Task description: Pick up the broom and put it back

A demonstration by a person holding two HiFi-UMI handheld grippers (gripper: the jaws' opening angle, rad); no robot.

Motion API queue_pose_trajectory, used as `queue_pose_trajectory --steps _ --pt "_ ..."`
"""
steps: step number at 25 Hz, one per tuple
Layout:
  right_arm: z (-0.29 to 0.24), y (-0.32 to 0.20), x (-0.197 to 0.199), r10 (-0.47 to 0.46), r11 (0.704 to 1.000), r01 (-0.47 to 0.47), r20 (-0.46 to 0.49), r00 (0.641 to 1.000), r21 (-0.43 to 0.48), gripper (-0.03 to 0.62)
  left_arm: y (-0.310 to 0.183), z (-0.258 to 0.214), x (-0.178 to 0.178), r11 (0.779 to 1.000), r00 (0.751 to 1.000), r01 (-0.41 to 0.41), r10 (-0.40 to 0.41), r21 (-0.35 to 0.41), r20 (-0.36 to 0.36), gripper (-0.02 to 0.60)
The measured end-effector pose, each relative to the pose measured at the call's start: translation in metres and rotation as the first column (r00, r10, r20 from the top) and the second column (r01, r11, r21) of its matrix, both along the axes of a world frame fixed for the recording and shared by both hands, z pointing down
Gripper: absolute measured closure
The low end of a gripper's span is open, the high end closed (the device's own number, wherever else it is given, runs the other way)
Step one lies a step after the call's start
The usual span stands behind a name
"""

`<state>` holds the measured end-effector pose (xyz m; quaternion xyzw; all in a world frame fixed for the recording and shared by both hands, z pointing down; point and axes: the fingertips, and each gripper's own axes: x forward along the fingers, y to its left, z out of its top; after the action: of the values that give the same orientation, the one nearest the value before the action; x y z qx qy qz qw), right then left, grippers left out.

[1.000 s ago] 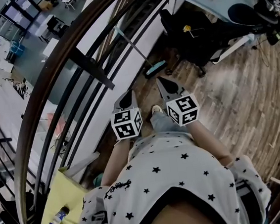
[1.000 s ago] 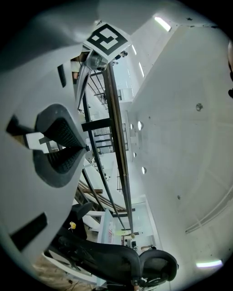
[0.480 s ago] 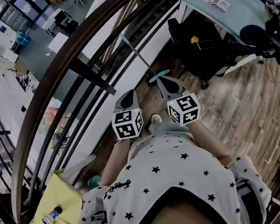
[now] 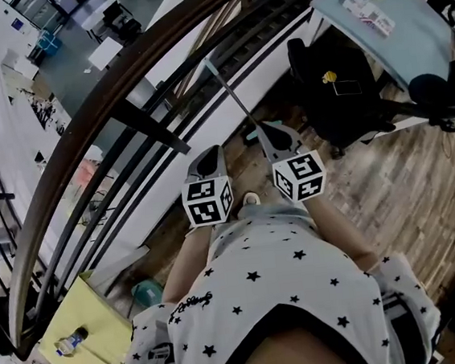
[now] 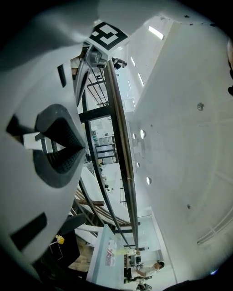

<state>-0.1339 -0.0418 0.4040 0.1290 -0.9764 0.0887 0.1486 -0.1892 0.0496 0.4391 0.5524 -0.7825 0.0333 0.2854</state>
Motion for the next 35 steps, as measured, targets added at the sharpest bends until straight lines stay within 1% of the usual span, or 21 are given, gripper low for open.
queue_pose_trajectory --steps 9,17,27,35 --pt "0.015 -0.017 -0.017 -0.041 0.999 0.040 -0.023 0.999 -0.020 0.600 -0.013 0.011 -0.011 0.998 0.998 0.049 -0.050 -0.026 -0.025 0.571" --pt "0.022 -0.037 -0.037 -0.038 0.999 0.038 -0.027 0.999 -0.005 0.600 -0.014 0.019 -0.023 0.996 0.997 0.071 -0.073 -0.044 -0.036 0.571" --pt "0.054 -0.065 -0.066 -0.013 1.000 0.012 -0.078 0.997 -0.018 0.600 -0.027 0.040 -0.040 0.996 0.997 0.047 -0.052 -0.081 -0.055 0.571" --pt "0.083 -0.085 -0.093 -0.018 1.000 0.015 -0.117 0.993 -0.025 0.600 -0.042 0.054 -0.060 0.994 0.996 0.046 -0.053 -0.095 -0.073 0.571"
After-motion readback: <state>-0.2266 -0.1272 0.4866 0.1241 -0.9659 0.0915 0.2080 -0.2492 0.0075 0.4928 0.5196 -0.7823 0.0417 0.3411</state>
